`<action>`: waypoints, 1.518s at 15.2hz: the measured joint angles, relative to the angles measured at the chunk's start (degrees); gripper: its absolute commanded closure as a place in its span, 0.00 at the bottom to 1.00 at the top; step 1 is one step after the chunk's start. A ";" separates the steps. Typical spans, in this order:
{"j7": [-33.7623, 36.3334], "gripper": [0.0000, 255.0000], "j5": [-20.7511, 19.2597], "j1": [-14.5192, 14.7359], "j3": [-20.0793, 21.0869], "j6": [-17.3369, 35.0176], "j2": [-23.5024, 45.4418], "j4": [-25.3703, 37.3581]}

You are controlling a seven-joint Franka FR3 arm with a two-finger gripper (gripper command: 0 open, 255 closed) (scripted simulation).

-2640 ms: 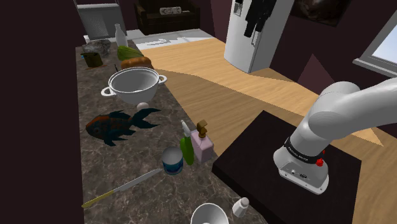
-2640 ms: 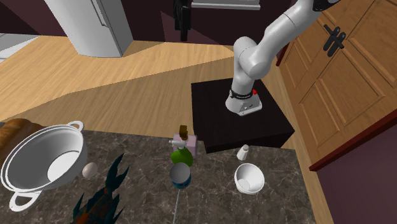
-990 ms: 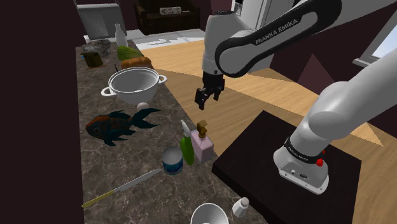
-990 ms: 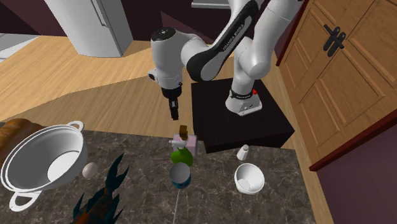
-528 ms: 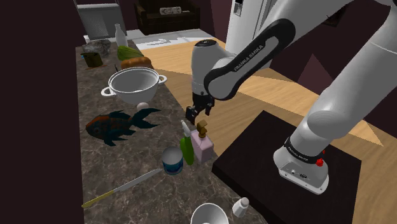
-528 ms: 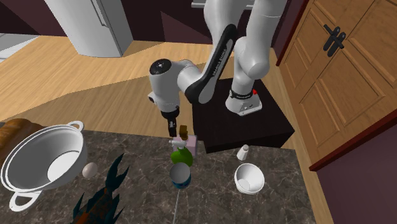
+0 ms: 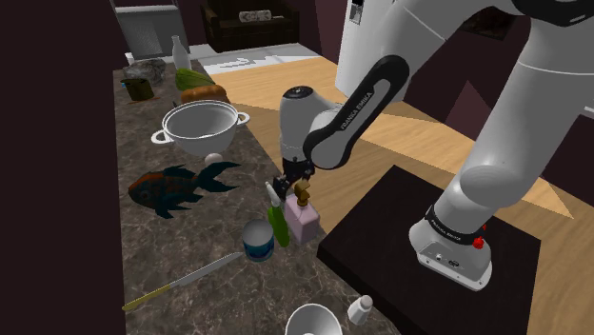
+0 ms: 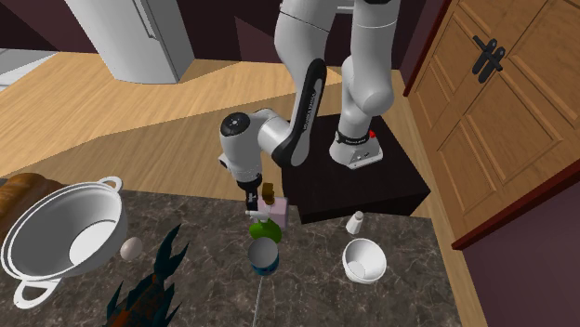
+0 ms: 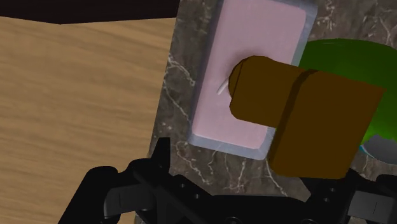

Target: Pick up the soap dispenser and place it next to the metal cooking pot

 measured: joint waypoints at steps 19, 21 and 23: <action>1.99 1.00 -2.74 0.61 -1.07 2.04 2.57 0.45; 1.62 1.00 -2.25 0.46 -0.84 1.72 2.11 0.27; 0.52 1.00 -0.76 0.08 -0.21 0.55 0.70 0.12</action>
